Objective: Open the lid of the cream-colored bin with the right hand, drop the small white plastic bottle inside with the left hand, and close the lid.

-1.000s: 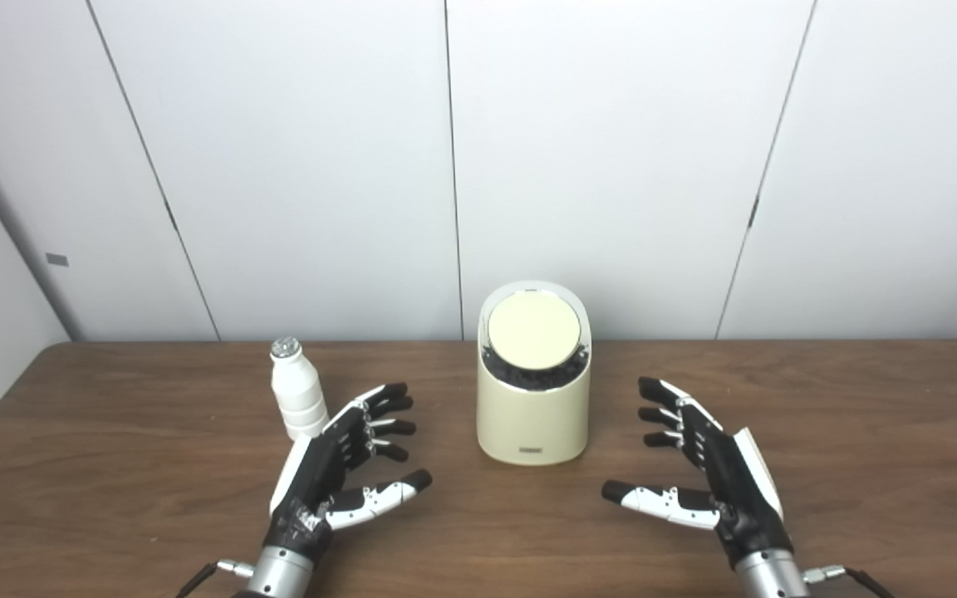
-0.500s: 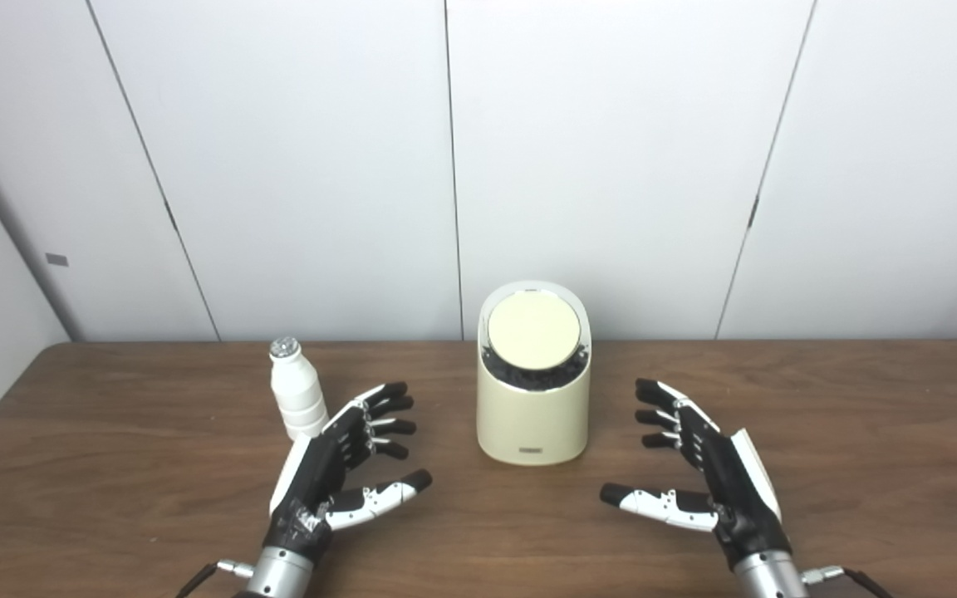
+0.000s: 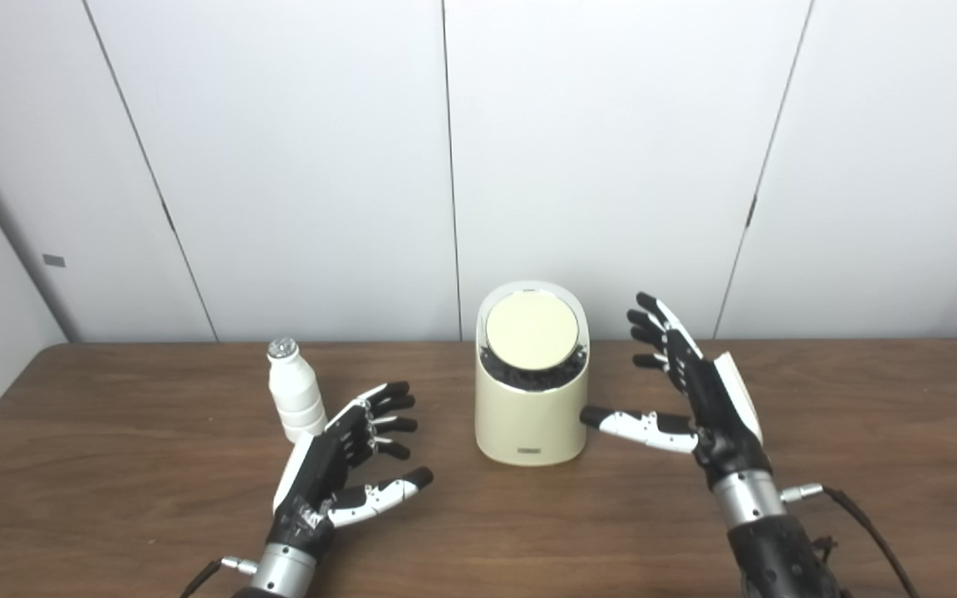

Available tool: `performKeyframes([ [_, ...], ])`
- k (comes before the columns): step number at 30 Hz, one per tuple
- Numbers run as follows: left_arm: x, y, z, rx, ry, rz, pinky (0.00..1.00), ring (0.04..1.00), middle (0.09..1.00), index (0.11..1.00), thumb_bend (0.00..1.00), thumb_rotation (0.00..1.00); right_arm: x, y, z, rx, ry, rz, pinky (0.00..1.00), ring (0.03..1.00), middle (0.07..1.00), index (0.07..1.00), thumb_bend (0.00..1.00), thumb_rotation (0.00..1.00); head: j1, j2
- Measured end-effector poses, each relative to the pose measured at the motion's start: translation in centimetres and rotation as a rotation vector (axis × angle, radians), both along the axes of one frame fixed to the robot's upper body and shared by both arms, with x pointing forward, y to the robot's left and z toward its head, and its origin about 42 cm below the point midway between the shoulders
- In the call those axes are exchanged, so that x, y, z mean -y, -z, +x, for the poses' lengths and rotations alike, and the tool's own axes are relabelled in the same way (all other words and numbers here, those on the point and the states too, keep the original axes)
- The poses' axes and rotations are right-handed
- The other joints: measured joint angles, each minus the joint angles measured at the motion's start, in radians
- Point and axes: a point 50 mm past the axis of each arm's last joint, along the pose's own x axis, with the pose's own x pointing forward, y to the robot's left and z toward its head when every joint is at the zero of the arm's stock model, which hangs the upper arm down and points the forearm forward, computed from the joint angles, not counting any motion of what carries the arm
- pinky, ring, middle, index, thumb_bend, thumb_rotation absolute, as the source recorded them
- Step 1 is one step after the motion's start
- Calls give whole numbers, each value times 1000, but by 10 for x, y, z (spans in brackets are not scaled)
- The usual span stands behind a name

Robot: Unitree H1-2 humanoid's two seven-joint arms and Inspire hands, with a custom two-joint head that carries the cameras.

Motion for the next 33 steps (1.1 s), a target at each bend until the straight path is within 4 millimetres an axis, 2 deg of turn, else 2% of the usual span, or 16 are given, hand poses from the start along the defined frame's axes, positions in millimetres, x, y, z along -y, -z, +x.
performKeyframes([
  [3,0,0,0,3,0,4,589,721,804,833,639,0,-4,-15,9,11,11,-11,696,875,994,997,803,319,3,-3],
  [9,0,-1,0,12,1,3,618,725,803,829,647,0,-10,-29,25,30,17,-28,712,894,1000,1000,847,325,5,-5],
  [15,1,-1,0,15,2,3,594,721,806,837,636,0,-21,-51,41,38,45,-154,666,913,1000,1000,864,354,2,-6],
  [18,2,-1,0,16,2,2,596,723,810,839,640,0,-25,-62,50,47,58,-204,721,932,998,997,866,362,3,-8],
  [21,3,-1,0,16,3,1,606,723,808,837,644,0,-29,-65,58,26,59,-242,746,928,991,998,875,362,6,-9],
  [25,3,-1,0,17,-1,3,612,725,808,835,651,0,-33,-63,61,0,57,-260,681,886,978,985,884,349,8,-9],
  [33,4,-1,1,20,1,4,615,725,808,836,649,0,-44,-56,66,-9,58,-349,683,897,978,966,917,413,12,-5],
])
